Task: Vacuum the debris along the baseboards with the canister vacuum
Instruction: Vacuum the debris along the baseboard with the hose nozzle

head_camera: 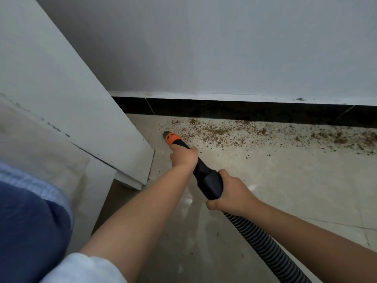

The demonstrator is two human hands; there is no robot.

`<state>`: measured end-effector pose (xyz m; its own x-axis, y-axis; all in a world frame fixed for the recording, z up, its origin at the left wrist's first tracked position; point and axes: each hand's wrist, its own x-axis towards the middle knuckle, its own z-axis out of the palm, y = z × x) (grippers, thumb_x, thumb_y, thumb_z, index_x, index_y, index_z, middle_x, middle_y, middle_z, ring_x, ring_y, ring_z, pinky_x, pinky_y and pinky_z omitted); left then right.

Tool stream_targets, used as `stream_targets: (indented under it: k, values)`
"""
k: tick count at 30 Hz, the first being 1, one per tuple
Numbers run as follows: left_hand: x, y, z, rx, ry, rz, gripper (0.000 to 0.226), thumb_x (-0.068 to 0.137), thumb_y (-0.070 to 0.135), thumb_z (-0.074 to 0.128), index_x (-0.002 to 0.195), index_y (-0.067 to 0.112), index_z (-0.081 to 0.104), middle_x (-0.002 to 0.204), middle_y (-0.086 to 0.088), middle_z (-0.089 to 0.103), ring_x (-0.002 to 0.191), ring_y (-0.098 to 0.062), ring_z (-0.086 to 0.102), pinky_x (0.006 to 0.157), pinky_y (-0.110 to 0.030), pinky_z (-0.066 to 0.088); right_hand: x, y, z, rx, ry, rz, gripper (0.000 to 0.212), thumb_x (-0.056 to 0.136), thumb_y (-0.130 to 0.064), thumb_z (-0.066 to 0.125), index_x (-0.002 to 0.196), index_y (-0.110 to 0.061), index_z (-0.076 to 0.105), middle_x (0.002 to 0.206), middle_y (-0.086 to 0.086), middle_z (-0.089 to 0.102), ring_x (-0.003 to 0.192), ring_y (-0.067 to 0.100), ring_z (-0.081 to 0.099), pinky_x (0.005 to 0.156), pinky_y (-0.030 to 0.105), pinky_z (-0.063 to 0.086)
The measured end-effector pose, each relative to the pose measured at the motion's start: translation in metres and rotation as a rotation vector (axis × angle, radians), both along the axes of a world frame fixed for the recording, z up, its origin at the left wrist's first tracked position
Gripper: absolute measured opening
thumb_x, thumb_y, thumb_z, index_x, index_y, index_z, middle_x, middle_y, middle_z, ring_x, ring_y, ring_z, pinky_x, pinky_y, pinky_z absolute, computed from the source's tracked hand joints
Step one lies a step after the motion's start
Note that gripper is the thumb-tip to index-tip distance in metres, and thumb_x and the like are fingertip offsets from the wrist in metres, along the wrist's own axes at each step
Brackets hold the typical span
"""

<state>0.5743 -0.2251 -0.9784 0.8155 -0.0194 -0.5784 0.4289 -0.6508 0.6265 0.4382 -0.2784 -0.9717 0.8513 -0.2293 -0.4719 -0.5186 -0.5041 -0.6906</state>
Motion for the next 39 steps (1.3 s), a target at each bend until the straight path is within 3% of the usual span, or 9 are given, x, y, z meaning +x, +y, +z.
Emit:
stream_targets:
  k: [4, 11, 17, 24, 39]
  values:
    - [0.019, 0.006, 0.001, -0.043, 0.004, 0.043, 0.063, 0.094, 0.024, 0.05, 0.145, 0.007, 0.017, 0.127, -0.018, 0.049, 0.1, -0.031, 0.054, 0.085, -0.041, 0.051, 0.021, 0.002, 0.002, 0.002, -0.008, 0.021, 0.054, 0.066, -0.028, 0.078, 0.101, -0.017, 0.038, 0.09, 0.0, 0.051, 0.078, 0.018, 0.056, 0.059, 0.027, 0.045]
    - [0.032, 0.013, -0.007, -0.04, -0.025, 0.015, 0.065, 0.093, 0.028, 0.053, 0.145, 0.008, 0.019, 0.13, -0.018, 0.049, 0.111, -0.035, 0.054, 0.092, -0.047, 0.05, 0.034, 0.008, -0.008, -0.015, 0.008, 0.004, 0.053, 0.067, -0.029, 0.076, 0.101, -0.018, 0.036, 0.093, 0.0, 0.052, 0.078, 0.018, 0.057, 0.062, 0.029, 0.049]
    - [0.046, 0.005, -0.012, -0.183, -0.025, -0.022, 0.057, 0.089, 0.031, 0.06, 0.138, 0.014, 0.036, 0.125, -0.014, 0.054, 0.109, -0.035, 0.056, 0.086, -0.049, 0.053, 0.043, -0.002, -0.01, -0.048, 0.029, -0.066, 0.054, 0.069, -0.029, 0.075, 0.103, -0.019, 0.033, 0.097, 0.001, 0.053, 0.083, 0.02, 0.059, 0.066, 0.031, 0.051]
    - [0.046, -0.013, -0.014, -0.228, 0.024, -0.058, 0.062, 0.09, 0.034, 0.059, 0.142, 0.016, 0.032, 0.128, -0.013, 0.052, 0.109, -0.034, 0.055, 0.084, -0.048, 0.054, 0.039, -0.014, -0.01, -0.05, 0.029, -0.129, 0.055, 0.069, -0.027, 0.076, 0.104, -0.019, 0.034, 0.097, 0.001, 0.052, 0.084, 0.02, 0.058, 0.068, 0.032, 0.052]
    - [0.032, -0.043, -0.019, -0.271, 0.063, -0.117, 0.06, 0.091, 0.032, 0.058, 0.142, 0.015, 0.031, 0.134, -0.011, 0.048, 0.113, -0.034, 0.053, 0.081, -0.043, 0.053, 0.014, -0.035, -0.002, -0.059, 0.017, -0.201, 0.05, 0.071, -0.027, 0.074, 0.101, -0.018, 0.035, 0.092, -0.002, 0.051, 0.077, 0.017, 0.056, 0.054, 0.022, 0.042]
